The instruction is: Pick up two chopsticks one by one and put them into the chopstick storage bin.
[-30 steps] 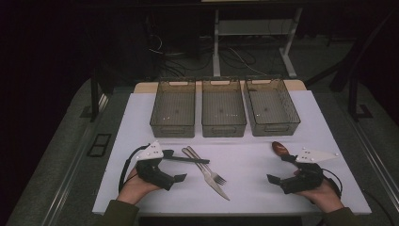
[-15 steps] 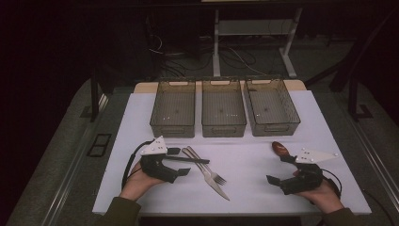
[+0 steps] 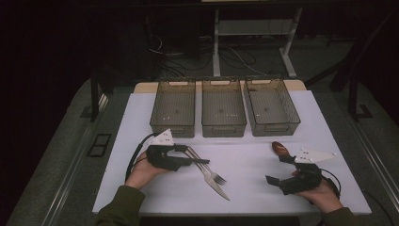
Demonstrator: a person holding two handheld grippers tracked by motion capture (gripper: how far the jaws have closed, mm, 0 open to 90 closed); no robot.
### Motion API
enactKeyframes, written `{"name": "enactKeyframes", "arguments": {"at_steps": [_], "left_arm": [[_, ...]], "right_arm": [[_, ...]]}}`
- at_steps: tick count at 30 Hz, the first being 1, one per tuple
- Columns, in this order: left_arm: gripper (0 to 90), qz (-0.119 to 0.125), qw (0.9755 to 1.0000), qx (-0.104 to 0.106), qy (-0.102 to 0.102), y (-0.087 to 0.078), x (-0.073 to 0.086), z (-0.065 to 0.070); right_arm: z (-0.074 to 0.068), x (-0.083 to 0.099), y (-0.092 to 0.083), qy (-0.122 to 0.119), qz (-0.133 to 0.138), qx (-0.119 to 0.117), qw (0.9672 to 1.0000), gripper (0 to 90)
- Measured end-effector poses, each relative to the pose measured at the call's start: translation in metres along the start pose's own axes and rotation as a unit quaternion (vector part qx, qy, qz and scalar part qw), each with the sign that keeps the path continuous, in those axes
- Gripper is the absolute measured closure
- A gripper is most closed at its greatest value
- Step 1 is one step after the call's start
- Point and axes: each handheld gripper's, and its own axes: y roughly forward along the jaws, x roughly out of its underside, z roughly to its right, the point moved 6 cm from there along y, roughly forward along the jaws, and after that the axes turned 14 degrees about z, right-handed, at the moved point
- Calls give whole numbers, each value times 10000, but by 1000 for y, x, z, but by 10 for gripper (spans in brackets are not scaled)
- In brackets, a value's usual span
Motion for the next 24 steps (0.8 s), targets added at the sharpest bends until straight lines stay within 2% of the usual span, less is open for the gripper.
{"name": "enactKeyframes", "arguments": {"at_steps": [5,12,21,22,24], "left_arm": [[461,-175,9998,67,54,9,6,-6],[548,-371,9992,123,96,12,14,-11],[601,-591,9978,144,248,16,21,-11],[605,-631,9973,155,332,16,22,-13],[611,-623,9974,164,317,17,22,-13]], "right_arm": [[0,0,0,21,-7,1,10000,25],[0,0,1,12,-7,-14,10000,25],[0,0,1,18,-11,-14,10000,25],[0,0,1,10,-9,-19,10000,25],[0,0,1,16,-15,-16,10000,25]]}}
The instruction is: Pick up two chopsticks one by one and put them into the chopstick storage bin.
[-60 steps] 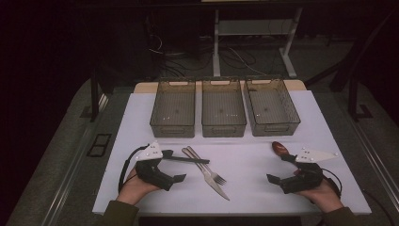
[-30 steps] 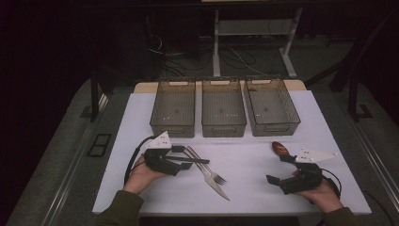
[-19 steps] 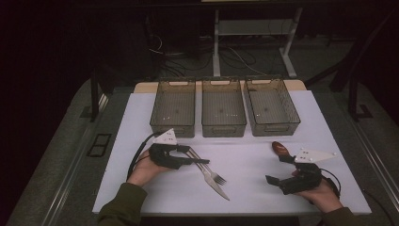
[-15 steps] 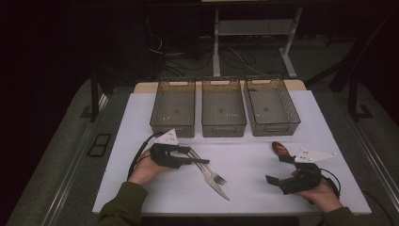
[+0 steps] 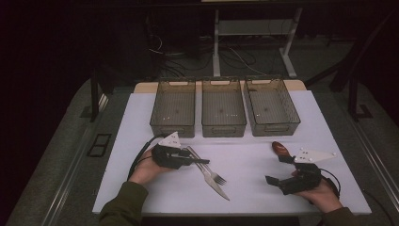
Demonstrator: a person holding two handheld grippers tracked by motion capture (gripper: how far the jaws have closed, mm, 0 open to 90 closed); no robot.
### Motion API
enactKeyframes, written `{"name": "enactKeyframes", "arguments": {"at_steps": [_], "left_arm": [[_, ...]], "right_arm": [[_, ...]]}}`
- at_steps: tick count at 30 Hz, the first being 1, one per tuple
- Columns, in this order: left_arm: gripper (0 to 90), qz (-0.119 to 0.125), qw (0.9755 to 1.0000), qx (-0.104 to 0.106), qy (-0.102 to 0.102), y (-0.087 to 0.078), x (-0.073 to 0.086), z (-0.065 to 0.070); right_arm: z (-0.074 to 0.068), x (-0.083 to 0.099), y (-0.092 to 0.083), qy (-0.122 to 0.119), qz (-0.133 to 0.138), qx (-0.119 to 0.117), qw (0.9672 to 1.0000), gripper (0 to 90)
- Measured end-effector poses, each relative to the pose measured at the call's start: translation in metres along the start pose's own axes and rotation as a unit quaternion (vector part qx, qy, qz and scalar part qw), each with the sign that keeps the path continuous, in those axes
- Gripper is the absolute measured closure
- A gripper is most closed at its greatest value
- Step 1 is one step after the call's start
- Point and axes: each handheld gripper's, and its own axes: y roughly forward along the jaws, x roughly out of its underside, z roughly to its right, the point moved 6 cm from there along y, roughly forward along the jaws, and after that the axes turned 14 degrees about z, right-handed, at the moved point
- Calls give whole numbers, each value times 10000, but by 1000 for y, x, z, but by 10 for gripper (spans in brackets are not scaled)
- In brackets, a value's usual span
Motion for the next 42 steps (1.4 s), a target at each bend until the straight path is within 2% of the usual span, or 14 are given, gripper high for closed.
{"name": "enactKeyframes", "arguments": {"at_steps": [3,7,15,25,28,35,40,41,42], "left_arm": [[631,-36,10000,25,-18,1,2,1],[662,-139,9999,47,56,2,3,2],[674,-161,9998,33,119,3,3,2],[744,-233,9996,40,148,5,3,2],[778,-209,9997,36,75,6,2,3],[784,-270,9996,-6,-52,6,1,3],[789,-294,9990,-122,-314,7,0,2],[789,-272,9988,-168,-380,7,-1,1],[789,-224,9980,-298,-510,6,-2,-1]], "right_arm": [[0,0,0,3,10,1,10000,25],[1,0,0,3,7,1,10000,25],[0,0,0,-1,6,-1,10000,25],[0,0,0,8,-13,3,10000,25],[0,0,0,-3,-15,-3,10000,25],[0,0,0,3,-15,2,10000,25],[1,0,0,7,-15,9,10000,25],[1,0,0,14,-13,12,10000,25],[1,0,0,11,-16,11,10000,25]]}}
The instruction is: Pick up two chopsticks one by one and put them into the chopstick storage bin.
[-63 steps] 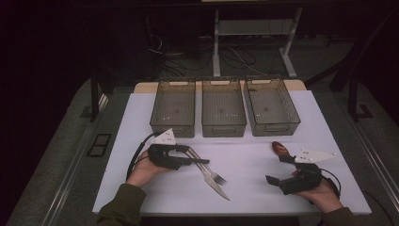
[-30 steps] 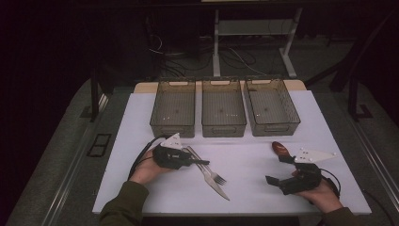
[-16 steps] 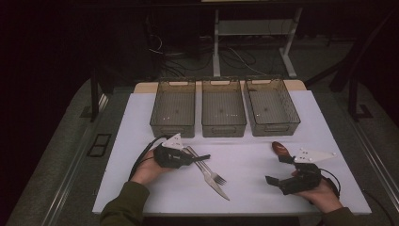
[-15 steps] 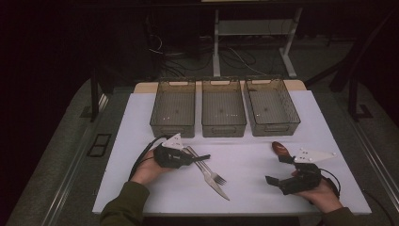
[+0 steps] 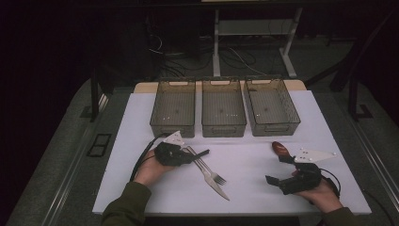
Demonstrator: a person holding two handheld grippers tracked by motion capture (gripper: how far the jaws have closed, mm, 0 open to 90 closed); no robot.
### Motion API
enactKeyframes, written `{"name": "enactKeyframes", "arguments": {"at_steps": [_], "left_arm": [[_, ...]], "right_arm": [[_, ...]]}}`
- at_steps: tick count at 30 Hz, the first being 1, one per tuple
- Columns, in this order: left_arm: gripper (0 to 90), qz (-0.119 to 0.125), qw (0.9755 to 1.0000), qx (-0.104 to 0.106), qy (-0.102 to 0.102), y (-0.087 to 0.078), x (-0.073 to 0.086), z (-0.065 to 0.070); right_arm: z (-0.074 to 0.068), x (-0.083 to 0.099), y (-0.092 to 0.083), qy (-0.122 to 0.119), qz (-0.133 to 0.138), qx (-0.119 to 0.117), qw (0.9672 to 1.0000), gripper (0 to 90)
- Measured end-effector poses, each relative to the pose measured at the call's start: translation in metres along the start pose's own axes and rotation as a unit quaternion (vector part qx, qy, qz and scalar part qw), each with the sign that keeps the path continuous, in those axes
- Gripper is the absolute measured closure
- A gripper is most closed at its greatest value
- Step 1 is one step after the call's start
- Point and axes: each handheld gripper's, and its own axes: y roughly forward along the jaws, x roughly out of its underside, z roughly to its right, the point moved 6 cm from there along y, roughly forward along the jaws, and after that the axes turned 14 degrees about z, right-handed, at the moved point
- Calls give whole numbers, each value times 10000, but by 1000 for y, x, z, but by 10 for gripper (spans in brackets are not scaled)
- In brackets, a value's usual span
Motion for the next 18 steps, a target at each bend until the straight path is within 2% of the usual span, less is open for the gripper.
{"name": "enactKeyframes", "arguments": {"at_steps": [2,8,9,10,11,13,18], "left_arm": [[789,21,10000,-22,34,0,-1,-1],[771,145,9999,-22,-52,1,-2,1],[766,152,9999,-53,-7,1,-2,1],[774,152,9999,-53,-7,1,-2,1],[785,170,9997,-163,23,1,-3,1],[828,201,9996,-183,9,1,-4,1],[825,215,9994,-257,68,3,-4,1]], "right_arm": [[0,0,0,0,-1,2,10000,25],[0,0,0,6,-5,0,10000,25],[0,0,0,7,-4,-3,10000,25],[0,0,0,3,-7,-1,10000,25],[0,0,0,0,-8,-1,10000,25],[0,0,0,9,0,0,10000,25],[-1,0,0,7,-2,-7,10000,25]]}}
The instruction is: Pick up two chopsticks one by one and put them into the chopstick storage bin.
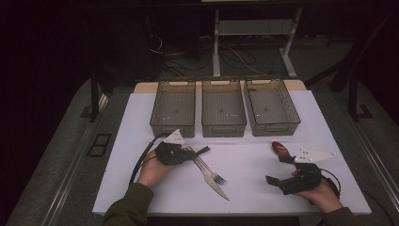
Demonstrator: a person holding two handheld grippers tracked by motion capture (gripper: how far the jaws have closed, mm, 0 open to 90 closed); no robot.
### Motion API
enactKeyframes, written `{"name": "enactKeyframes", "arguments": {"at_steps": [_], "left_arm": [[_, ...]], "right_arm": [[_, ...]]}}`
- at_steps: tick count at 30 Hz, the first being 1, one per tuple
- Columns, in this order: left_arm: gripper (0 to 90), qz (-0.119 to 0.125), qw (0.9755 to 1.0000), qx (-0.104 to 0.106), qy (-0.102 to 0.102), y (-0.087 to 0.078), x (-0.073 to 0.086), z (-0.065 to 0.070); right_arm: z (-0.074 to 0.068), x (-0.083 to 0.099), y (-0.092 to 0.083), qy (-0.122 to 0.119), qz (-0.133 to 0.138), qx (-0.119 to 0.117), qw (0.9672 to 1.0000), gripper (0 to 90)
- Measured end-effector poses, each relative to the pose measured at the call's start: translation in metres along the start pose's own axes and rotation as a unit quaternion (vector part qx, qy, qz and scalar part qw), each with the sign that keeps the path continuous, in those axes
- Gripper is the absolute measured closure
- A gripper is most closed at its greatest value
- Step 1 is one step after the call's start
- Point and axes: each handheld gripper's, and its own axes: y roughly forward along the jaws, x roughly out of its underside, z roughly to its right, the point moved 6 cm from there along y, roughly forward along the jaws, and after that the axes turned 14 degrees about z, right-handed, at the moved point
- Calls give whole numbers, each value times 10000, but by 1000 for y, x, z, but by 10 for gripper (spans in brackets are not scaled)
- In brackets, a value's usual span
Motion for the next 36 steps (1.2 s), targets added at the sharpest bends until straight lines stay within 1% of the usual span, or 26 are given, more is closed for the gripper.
{"name": "enactKeyframes", "arguments": {"at_steps": [2,10,11,12,16,20,23,24,28,30,31,33,34,36], "left_arm": [[813,27,10000,-23,33,1,0,0],[719,106,9999,14,-5,1,-2,1],[719,109,9999,-2,-8,-1,-3,1],[690,149,9999,-9,-34,-2,-3,1],[636,258,9996,-36,-96,-11,-7,2],[619,390,9991,-120,-102,-25,-7,4],[612,372,9991,-193,-81,-36,-3,6],[612,346,9990,-248,-98,-43,1,7],[616,300,9990,-313,-138,-51,8,6],[626,283,9987,-373,-197,-60,16,5],[630,283,9987,-373,-197,-60,16,5],[638,271,9986,-396,-225,-65,22,6],[651,257,9984,-404,-315,-67,29,6],[653,233,9982,-432,-352,-67,32,6]], "right_arm": [[0,0,0,-1,-1,0,10000,25],[0,0,0,-8,7,-5,10000,25],[0,0,0,-8,7,-5,10000,25],[0,0,0,-2,9,-3,10000,25],[0,0,0,8,10,-11,10000,25],[0,0,0,18,16,-8,10000,25],[0,0,0,15,15,-12,10000,25],[0,0,0,16,15,-10,10000,25],[0,0,-1,10,11,-12,10000,25],[0,0,0,13,9,-9,10000,25],[0,0,0,13,10,-14,10000,25],[0,0,0,15,6,-12,10000,25],[0,0,0,13,-1,-13,10000,25],[0,0,0,12,0,-10,10000,25]]}}
